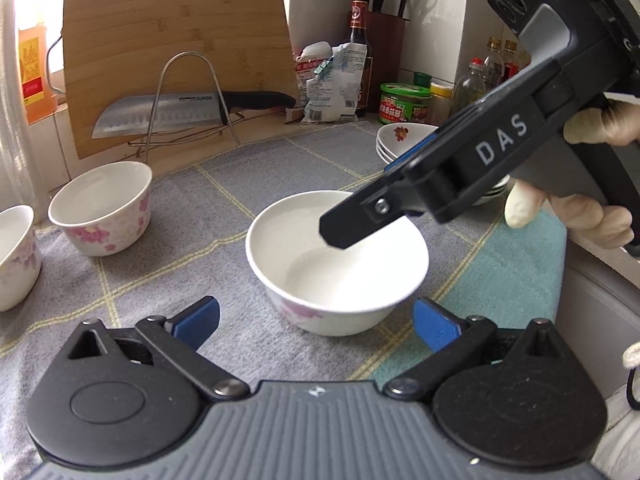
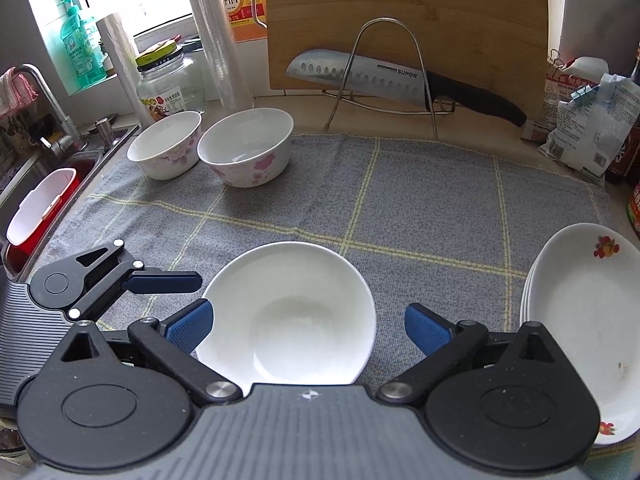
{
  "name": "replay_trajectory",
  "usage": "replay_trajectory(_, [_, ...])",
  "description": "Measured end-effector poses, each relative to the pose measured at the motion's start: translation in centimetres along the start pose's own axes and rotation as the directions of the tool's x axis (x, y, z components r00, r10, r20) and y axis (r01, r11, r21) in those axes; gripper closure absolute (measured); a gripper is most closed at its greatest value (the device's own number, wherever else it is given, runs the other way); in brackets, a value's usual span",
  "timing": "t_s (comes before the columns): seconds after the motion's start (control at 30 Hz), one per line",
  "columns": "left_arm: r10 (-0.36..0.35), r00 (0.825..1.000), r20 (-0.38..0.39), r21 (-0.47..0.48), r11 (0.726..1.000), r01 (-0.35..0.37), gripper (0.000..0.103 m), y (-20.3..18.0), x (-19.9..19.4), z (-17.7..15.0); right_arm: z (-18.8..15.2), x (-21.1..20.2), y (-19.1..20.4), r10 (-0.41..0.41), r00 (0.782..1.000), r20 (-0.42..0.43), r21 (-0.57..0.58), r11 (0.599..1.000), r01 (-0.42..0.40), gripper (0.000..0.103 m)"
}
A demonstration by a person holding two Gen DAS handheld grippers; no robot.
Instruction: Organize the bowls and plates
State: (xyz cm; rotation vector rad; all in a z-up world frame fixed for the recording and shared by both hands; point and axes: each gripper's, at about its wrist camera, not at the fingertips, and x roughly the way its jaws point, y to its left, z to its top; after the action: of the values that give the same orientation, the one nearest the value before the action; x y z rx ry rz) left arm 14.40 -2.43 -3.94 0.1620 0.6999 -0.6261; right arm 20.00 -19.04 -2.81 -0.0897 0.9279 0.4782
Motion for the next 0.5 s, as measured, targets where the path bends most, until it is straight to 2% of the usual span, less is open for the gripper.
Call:
replay_trajectory(0.27, [0.099,0.995,-0.025,-0.106,0.989,-0.101,0.001,4.2,-2.8,-0.7,1.2,0.2,1.8,-0.056,0.997,0.050,-0.088,0.994,0.060,0.000])
replay_trajectory(0.5, [0.178,0.984,-0.003,-0.106,0.978,-0.178,0.001,8.2,-4.9,0.0,2.8,1.2,4.7,-0.071,0.993,0.090,-0.150,0.985,0.084,0.000])
